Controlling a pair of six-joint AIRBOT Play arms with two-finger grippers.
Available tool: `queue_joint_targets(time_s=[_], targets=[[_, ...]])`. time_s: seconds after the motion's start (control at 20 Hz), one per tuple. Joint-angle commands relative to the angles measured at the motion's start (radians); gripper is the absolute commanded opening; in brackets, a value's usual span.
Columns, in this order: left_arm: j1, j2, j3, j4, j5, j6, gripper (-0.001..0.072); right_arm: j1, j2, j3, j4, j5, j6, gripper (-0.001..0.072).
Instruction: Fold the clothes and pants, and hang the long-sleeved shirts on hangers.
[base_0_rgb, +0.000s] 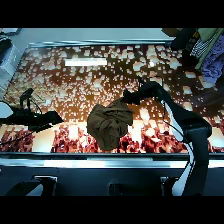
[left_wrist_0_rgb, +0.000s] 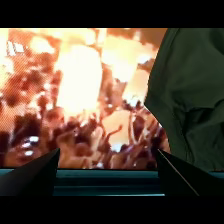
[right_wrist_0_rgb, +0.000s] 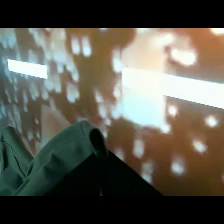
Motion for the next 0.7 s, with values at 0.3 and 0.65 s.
queue_joint_targets(time_s=[0.3,0.65], targets=[[-0.051,-0.242,-0.246,-0.547,0.457,0.417,0.0720,0.001,0.076,0.001,-0.015,-0.098,0.011,0.0030],[-0.148,-0.433,-0.243,-0.726,0.551,0.550,0.0720,0.001,0.169,0.001,-0.021,-0.154,0.022,0.0030]])
